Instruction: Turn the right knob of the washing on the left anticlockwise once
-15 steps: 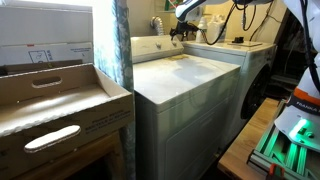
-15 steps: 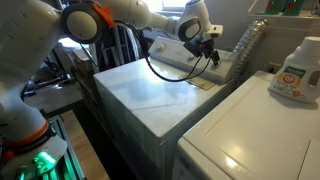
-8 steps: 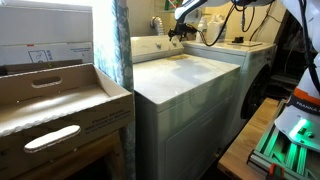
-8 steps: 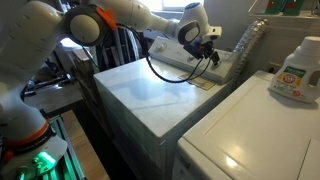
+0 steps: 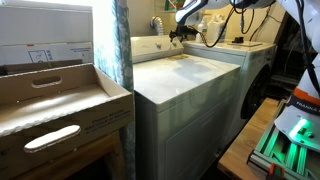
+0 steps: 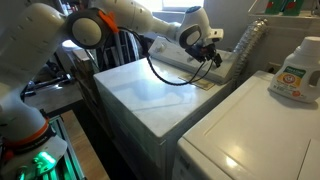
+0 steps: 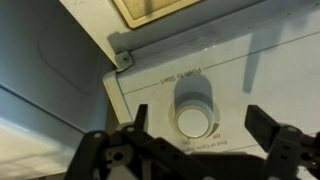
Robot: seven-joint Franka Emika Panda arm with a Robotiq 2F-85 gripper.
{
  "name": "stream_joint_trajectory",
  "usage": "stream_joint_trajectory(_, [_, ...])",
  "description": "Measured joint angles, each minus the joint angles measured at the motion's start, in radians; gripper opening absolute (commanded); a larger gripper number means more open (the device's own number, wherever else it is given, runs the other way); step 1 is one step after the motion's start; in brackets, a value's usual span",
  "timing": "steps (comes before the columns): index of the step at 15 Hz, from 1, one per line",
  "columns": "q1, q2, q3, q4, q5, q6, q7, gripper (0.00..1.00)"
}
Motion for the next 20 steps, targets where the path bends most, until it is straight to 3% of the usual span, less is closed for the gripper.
stream_joint_trajectory(6, [-0.005,0.022,0.003,0.012,0.0,0.045,-0.024,0.21])
stream_joint_trajectory(7, [-0.005,0.024,0.006,0.014,0.001,0.047,-0.028,0.18])
stream_joint_trajectory(13, [-0.007,0.024,0.008,0.015,0.001,0.046,-0.056,0.17])
stream_joint_trajectory(20, [-0.034,0.027,0.043,0.026,-0.018,0.033,-0.394,0.17])
